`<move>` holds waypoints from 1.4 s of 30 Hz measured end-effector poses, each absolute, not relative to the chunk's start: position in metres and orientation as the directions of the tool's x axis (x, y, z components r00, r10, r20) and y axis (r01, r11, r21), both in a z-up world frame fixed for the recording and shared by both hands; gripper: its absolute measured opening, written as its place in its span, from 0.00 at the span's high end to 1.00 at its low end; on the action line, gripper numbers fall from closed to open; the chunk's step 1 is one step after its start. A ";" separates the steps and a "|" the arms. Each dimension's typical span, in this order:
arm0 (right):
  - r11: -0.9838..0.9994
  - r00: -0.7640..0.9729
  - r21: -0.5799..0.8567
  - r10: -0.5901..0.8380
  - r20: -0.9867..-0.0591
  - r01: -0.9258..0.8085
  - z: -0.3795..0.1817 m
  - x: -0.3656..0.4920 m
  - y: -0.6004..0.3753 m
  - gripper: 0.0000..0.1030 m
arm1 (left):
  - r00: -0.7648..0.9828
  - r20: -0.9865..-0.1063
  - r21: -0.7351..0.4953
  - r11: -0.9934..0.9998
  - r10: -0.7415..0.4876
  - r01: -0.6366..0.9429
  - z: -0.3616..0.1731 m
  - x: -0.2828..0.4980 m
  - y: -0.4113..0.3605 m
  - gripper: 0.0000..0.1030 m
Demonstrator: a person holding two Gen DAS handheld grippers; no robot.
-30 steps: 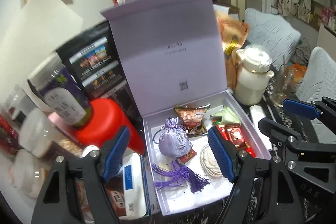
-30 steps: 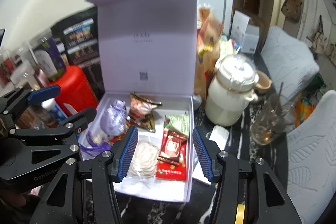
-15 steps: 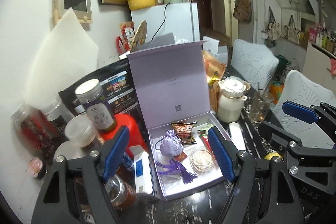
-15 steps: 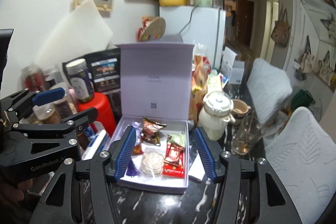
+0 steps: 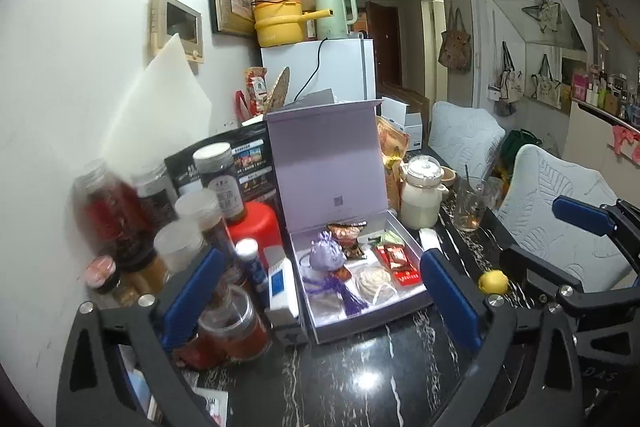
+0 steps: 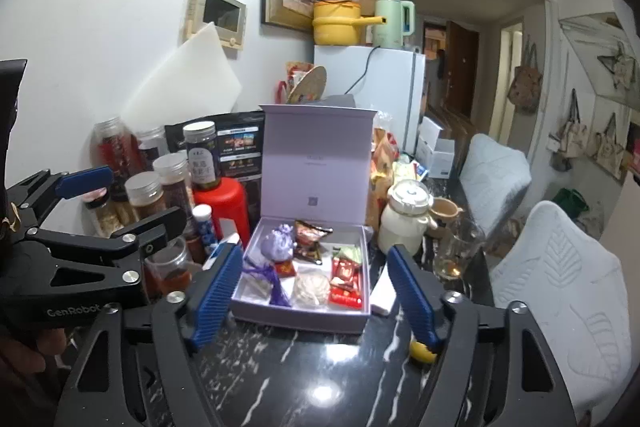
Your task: Organize soft objects
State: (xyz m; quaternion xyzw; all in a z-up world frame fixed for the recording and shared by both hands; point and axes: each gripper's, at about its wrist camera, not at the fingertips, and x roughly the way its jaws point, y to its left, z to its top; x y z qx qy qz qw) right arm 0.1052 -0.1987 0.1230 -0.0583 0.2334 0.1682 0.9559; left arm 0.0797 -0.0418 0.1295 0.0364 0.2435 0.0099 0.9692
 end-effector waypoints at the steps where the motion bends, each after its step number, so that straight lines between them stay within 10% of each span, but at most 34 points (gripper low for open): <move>1: 0.939 0.840 -0.041 0.285 -0.461 -0.341 0.122 0.099 -0.198 0.21 | 0.880 -0.474 0.072 0.997 0.033 0.001 0.128 0.074 -0.041 0.02; 42: 0.952 0.779 -0.001 0.251 -0.575 -0.307 0.025 0.041 -0.173 0.19 | 0.789 -0.614 0.012 1.000 0.028 -0.027 0.033 0.030 -0.005 0.02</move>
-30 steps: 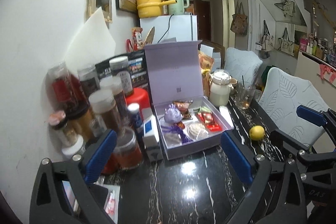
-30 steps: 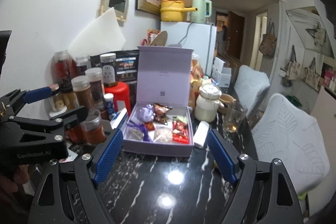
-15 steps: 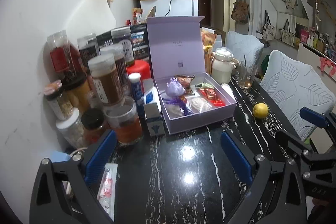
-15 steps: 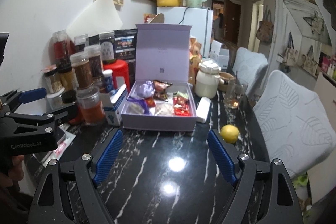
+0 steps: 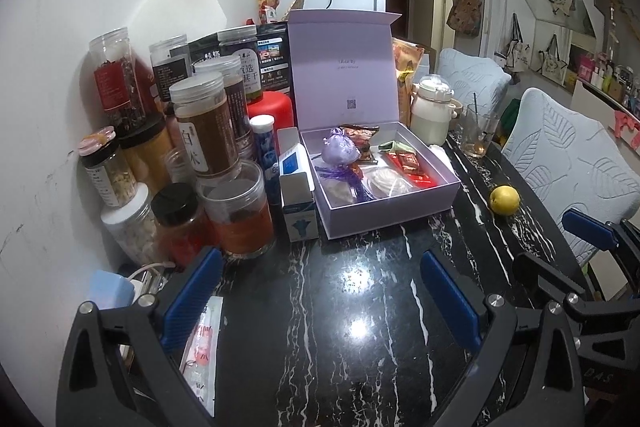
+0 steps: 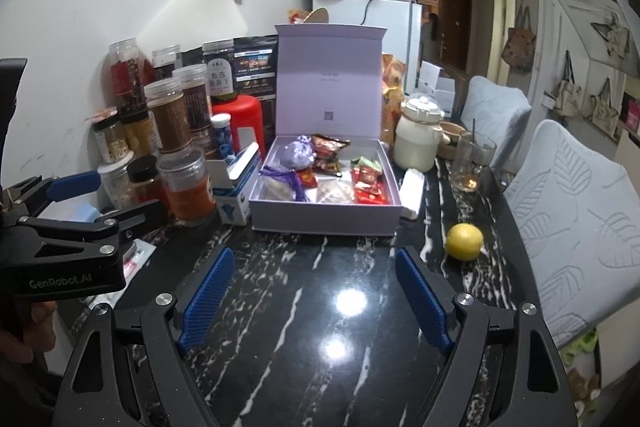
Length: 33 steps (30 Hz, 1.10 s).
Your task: Organize soft objects
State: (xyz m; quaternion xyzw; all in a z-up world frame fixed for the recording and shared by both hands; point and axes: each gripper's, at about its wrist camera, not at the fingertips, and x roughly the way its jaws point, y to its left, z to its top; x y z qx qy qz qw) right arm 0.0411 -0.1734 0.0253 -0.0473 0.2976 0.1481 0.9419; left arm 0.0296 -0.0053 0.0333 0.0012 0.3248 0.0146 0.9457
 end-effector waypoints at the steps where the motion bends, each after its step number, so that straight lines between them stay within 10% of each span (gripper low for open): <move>1: 0.952 0.778 0.000 0.251 -0.576 -0.307 0.025 0.042 -0.173 0.19 | 0.790 -0.612 0.012 0.999 0.031 -0.031 0.033 0.029 -0.005 0.02; 33: 0.956 0.775 -0.007 0.233 -0.587 -0.293 0.024 0.045 -0.179 0.19 | 0.780 -0.626 0.012 1.000 0.000 0.010 0.031 0.029 -0.017 0.02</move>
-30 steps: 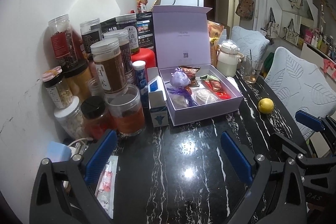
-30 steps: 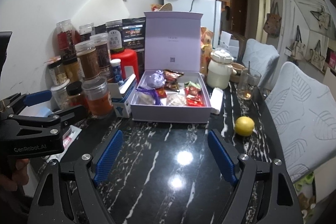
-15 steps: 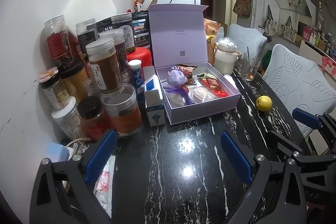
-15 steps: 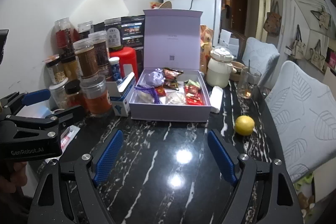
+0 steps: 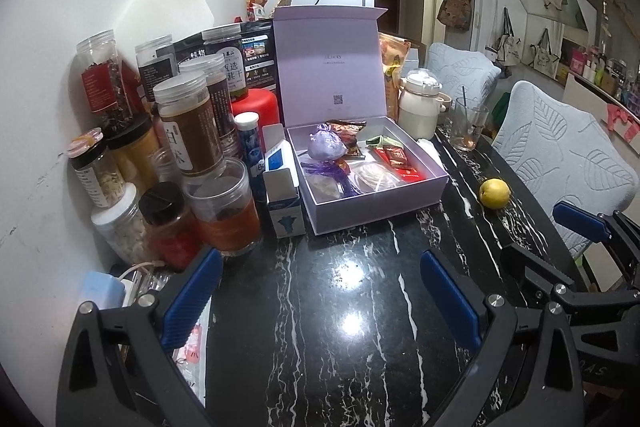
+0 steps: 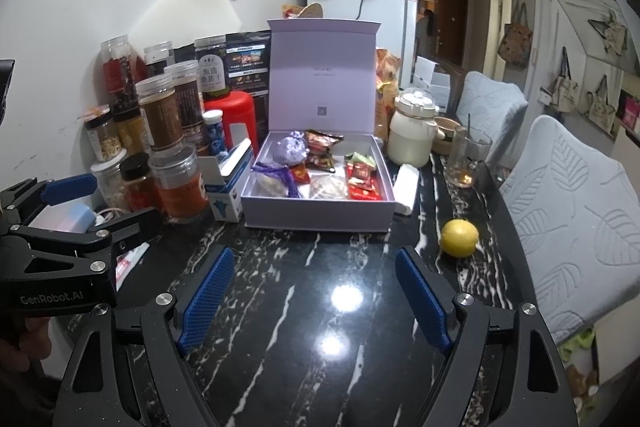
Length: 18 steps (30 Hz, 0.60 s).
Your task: Organize soft objects
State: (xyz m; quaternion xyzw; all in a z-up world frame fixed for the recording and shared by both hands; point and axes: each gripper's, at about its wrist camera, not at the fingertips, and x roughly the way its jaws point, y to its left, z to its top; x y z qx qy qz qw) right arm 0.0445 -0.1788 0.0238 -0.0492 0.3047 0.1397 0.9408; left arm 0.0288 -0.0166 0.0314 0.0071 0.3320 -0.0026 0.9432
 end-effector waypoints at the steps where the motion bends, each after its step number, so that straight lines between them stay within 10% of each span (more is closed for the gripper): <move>1: 0.956 0.775 -0.008 0.232 -0.588 -0.292 0.024 0.044 -0.179 0.19 | 0.779 -0.627 0.013 1.000 0.003 0.007 0.031 0.029 -0.017 0.02; 18: 0.960 0.776 -0.010 0.220 -0.592 -0.279 0.023 0.040 -0.183 0.19 | 0.777 -0.629 0.013 1.000 0.001 0.010 0.032 0.026 -0.018 0.02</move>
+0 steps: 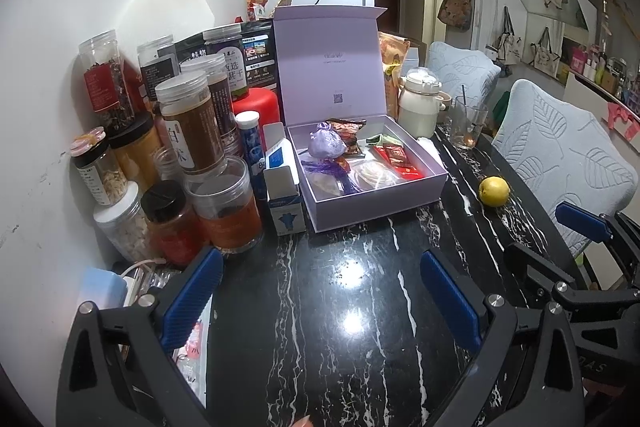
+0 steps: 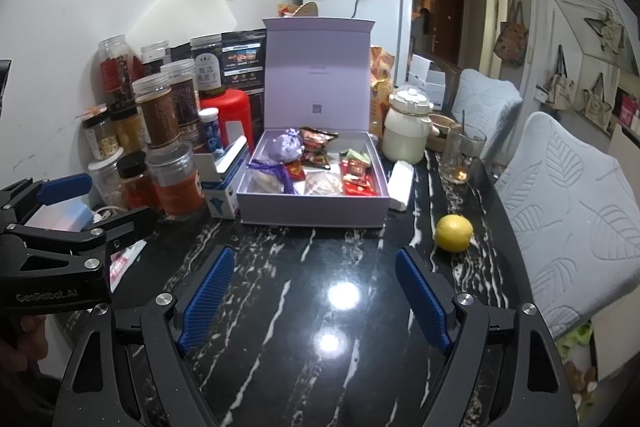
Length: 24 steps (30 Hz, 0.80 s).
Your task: Organize soft objects
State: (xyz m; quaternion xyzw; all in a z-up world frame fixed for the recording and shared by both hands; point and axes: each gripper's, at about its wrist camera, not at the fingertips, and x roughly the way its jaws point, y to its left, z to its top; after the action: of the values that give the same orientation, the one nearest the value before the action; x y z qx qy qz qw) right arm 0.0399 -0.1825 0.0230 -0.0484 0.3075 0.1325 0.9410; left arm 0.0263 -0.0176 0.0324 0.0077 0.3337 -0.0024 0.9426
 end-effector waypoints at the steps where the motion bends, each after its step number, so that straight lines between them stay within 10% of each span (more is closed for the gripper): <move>1: 0.960 0.775 -0.010 0.219 -0.592 -0.278 0.023 0.040 -0.183 0.19 | 0.777 -0.630 0.014 1.000 0.000 0.011 0.033 0.026 -0.018 0.02; 24: 0.966 0.766 -0.005 0.203 -0.609 -0.260 0.017 0.040 -0.186 0.19 | 0.759 -0.650 0.038 0.999 0.013 0.014 0.026 0.024 -0.022 0.02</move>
State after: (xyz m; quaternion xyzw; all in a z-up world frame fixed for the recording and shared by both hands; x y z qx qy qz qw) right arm 0.0400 -0.1861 0.0171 -0.0443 0.3188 0.1234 0.9387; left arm 0.0243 -0.0222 0.0263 0.0201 0.3468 -0.0003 0.9377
